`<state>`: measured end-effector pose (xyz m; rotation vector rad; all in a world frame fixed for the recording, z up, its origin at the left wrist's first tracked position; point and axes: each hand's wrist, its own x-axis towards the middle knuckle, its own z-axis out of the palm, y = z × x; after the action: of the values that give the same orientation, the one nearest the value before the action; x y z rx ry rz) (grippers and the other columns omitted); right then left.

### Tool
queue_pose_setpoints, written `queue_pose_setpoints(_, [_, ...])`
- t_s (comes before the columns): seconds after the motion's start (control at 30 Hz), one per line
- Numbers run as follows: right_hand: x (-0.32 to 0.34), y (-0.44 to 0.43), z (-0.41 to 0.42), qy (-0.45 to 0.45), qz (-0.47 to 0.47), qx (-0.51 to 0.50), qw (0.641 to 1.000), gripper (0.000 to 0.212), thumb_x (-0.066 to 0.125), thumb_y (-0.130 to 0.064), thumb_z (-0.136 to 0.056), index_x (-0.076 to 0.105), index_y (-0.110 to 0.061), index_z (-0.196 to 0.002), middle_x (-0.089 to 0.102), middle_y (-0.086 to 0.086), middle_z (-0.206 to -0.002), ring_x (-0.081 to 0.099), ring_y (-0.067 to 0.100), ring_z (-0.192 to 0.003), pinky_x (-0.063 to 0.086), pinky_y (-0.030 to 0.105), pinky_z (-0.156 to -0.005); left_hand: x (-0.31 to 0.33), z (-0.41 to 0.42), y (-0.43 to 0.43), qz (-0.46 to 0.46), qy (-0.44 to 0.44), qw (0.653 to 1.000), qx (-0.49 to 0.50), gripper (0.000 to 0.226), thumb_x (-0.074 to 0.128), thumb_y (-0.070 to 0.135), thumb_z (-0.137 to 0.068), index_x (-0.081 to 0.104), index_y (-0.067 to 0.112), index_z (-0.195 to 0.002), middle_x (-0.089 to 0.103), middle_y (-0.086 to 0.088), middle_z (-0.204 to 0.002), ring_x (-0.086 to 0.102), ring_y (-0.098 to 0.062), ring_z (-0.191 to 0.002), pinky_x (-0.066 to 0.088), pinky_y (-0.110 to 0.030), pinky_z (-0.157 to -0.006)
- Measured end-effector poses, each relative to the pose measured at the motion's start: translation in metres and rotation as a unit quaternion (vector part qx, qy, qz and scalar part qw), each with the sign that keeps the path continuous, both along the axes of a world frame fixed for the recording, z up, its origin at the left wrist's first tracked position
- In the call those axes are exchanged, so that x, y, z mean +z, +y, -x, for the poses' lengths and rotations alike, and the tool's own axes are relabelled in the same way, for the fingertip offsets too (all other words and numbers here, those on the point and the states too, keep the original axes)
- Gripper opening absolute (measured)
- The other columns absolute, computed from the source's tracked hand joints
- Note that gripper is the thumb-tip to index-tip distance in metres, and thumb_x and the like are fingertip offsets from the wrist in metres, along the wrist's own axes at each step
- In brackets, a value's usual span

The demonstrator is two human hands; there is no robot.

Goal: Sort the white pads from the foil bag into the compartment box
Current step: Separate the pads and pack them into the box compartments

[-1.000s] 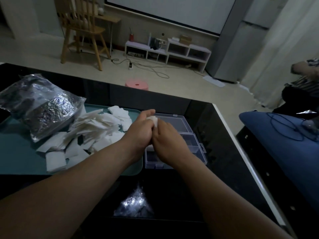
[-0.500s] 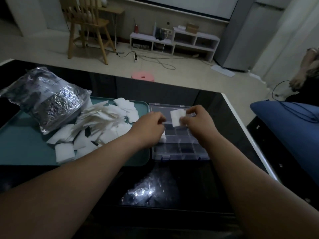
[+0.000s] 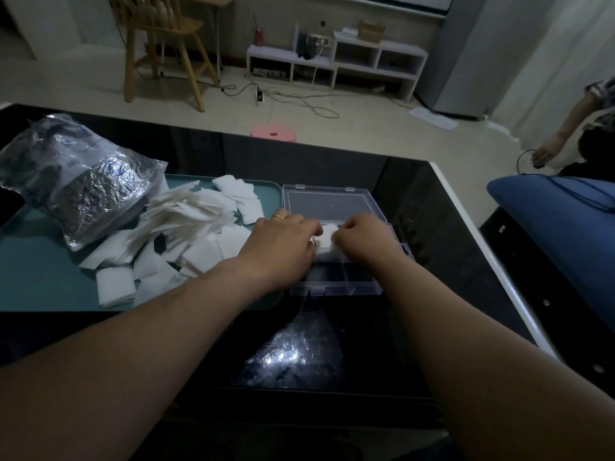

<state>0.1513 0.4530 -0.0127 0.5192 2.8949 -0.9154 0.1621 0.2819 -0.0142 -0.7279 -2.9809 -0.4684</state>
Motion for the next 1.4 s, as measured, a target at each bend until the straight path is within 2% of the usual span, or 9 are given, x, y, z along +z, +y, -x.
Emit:
queue_pose_setpoints(0.23, [-0.002, -0.008, -0.001, 0.023, -0.069, 0.004, 0.997, 0.004, 0.061, -0.028, -0.09, 0.063, -0.025, -0.088, 0.068, -0.001, -0.085, 0.066, 0.024, -0.085, 0.054, 0.052, -0.093, -0.002, -0.002, -0.001, 0.073, 0.001, 0.996, -0.046, 0.04, 0.04, 0.039, -0.1, 0.058, 0.039, -0.136, 0.053, 0.01, -0.143, 0.041, -0.024, -0.133, 0.033, -0.048, -0.102])
queue_pose_setpoints(0.33, [0.004, -0.016, 0.0, 0.109, -0.065, -0.002, 0.992, 0.006, 0.062, -0.028, -0.093, 0.061, -0.027, -0.087, 0.066, -0.005, -0.084, 0.065, 0.02, -0.082, 0.057, 0.046, -0.084, 0.01, -0.006, -0.006, 0.008, 0.017, 0.999, -0.039, 0.04, 0.043, 0.033, -0.097, 0.058, 0.034, -0.135, 0.054, 0.007, -0.141, 0.043, -0.024, -0.131, 0.035, -0.048, -0.103])
queue_pose_setpoints(0.5, [0.034, -0.064, -0.005, 0.202, 0.009, 0.109, 0.973, 0.011, 0.065, -0.032, -0.098, 0.063, -0.024, -0.091, 0.065, -0.008, -0.083, 0.06, 0.009, -0.077, 0.048, 0.029, -0.063, 0.045, -0.009, -0.053, -0.102, 0.052, 0.993, 0.005, 0.028, 0.042, 0.027, -0.09, 0.067, 0.022, -0.102, 0.064, -0.001, -0.107, 0.056, -0.025, -0.105, 0.047, -0.049, -0.092])
queue_pose_setpoints(0.67, [0.038, -0.112, -0.017, 0.12, -0.062, 0.273, 0.952, 0.006, 0.063, -0.033, -0.095, 0.065, -0.03, -0.1, 0.064, -0.012, -0.091, 0.064, 0.016, -0.087, 0.054, 0.034, -0.074, 0.046, -0.018, -0.126, -0.179, 0.041, 0.98, 0.079, 0.022, 0.051, 0.012, -0.094, 0.07, 0.021, -0.098, 0.065, 0.008, -0.101, 0.061, -0.013, -0.094, 0.05, -0.036, -0.085])
queue_pose_setpoints(0.87, [0.035, -0.125, -0.027, 0.033, -0.129, 0.361, 0.923, 0.04, 0.07, -0.03, -0.089, 0.056, -0.03, -0.127, 0.058, -0.004, -0.121, 0.059, 0.021, -0.108, 0.054, 0.041, -0.091, 0.022, -0.032, -0.179, -0.113, 0.032, 0.989, 0.089, 0.015, 0.06, 0.017, -0.09, 0.069, 0.027, -0.097, 0.07, 0.011, -0.096, 0.064, -0.012, -0.088, 0.053, -0.035, -0.081])
queue_pose_setpoints(1.0, [0.032, -0.129, -0.024, 0.066, -0.112, 0.322, 0.938, 0.033, 0.066, -0.029, -0.092, 0.054, -0.026, -0.122, 0.057, -0.003, -0.12, 0.059, 0.02, -0.101, 0.053, 0.041, -0.087, 0.023, -0.026, -0.185, -0.117, 0.067, 0.985, 0.106, 0.006, 0.06, 0.022, -0.089, 0.058, 0.027, -0.089, 0.06, 0.007, -0.091, 0.058, -0.019, -0.084, 0.051, -0.041, -0.076])
queue_pose_setpoints(1.1, [0.028, -0.136, -0.006, 0.149, -0.074, 0.252, 0.953, 0.019, 0.06, -0.027, -0.098, 0.058, -0.022, -0.116, 0.061, -0.003, -0.112, 0.06, 0.02, -0.096, 0.052, 0.039, -0.081, 0.032, -0.011, -0.181, -0.12, 0.119, 0.977, 0.129, 0.009, 0.06, 0.019, -0.091, 0.059, 0.019, -0.1, 0.055, -0.001, -0.104, 0.054, -0.023, -0.096, 0.048, -0.041, -0.082])
queue_pose_setpoints(1.27, [0.019, -0.149, 0.021, 0.157, -0.007, 0.237, 0.959, 0.045, 0.06, -0.036, -0.104, 0.049, -0.024, -0.147, 0.061, -0.001, -0.143, 0.059, 0.02, -0.126, 0.05, 0.04, -0.104, 0.036, 0.018, -0.177, -0.092, 0.037, 0.982, 0.161, 0.042, 0.053, 0.028, -0.099, 0.051, 0.016, -0.139, 0.053, -0.01, -0.138, 0.055, -0.03, -0.121, 0.046, -0.043, -0.1])
queue_pose_setpoints(1.4, [0.009, -0.159, 0.027, 0.111, -0.016, 0.266, 0.957, 0.065, 0.063, -0.045, -0.1, 0.039, -0.029, -0.157, 0.057, 0.004, -0.151, 0.056, 0.027, -0.134, 0.047, 0.049, -0.11, 0.028, 0.028, -0.169, -0.066, -0.012, 0.984, 0.167, 0.028, 0.049, 0.034, -0.101, 0.056, 0.019, -0.124, 0.065, -0.01, -0.117, 0.062, -0.033, -0.103, 0.05, -0.045, -0.089])
